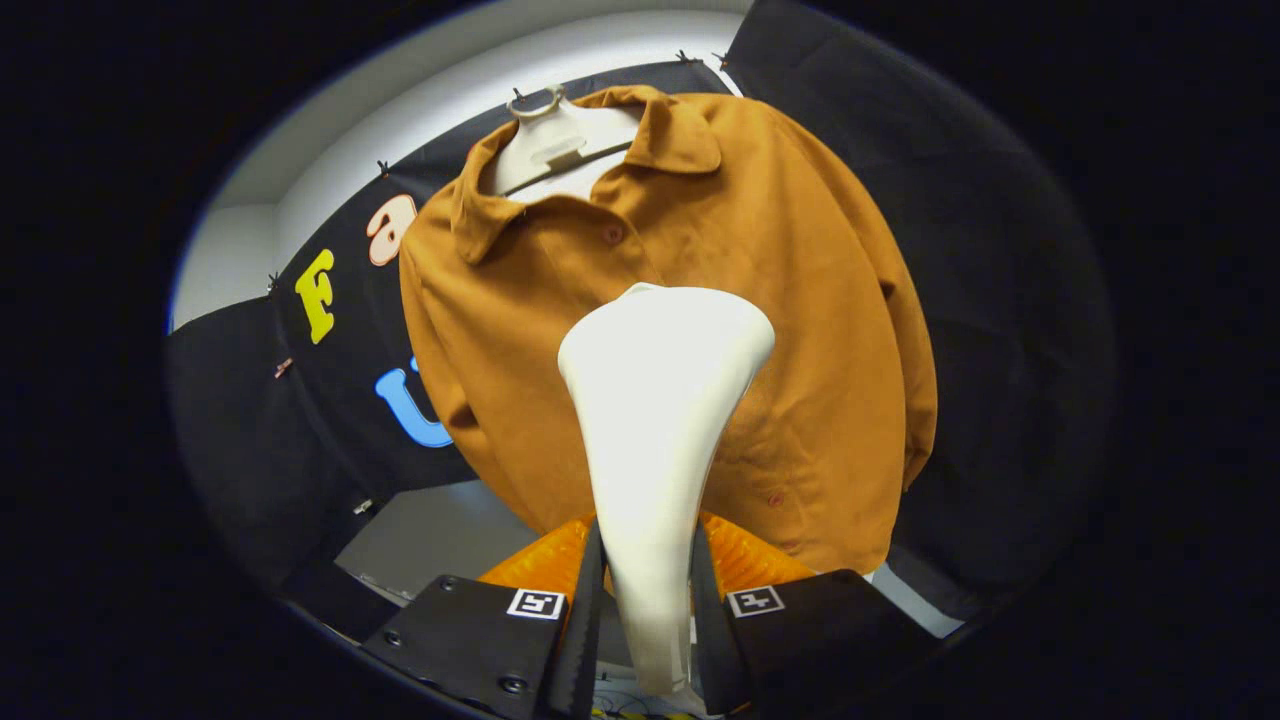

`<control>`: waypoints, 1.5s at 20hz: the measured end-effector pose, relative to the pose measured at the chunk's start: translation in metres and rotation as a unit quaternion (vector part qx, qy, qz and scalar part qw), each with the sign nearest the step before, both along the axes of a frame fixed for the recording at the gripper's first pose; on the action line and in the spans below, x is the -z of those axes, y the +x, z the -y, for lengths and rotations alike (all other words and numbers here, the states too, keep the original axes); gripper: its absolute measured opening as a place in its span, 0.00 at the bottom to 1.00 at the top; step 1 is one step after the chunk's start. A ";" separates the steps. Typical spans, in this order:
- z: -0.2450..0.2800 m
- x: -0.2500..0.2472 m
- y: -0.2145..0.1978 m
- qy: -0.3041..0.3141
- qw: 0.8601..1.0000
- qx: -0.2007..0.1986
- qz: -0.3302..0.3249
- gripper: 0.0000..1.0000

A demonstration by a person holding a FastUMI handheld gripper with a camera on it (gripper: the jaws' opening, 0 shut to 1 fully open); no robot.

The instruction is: Iron the clothes twice with a garment steamer, once on the left side and once on the right side.

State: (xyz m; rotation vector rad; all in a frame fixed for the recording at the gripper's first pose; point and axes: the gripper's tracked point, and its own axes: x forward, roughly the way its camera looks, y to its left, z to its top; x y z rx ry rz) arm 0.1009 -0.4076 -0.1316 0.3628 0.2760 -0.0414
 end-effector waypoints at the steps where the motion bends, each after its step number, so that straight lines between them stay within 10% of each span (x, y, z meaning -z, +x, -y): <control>1: 0.011 -0.013 0.002 -0.003 1.000 0.007 0.011 0.44; 11: 0.074 -0.030 0.047 0.013 0.999 -0.002 0.036 0.44; 30: 0.118 0.147 0.020 0.085 0.990 0.027 -0.107 0.44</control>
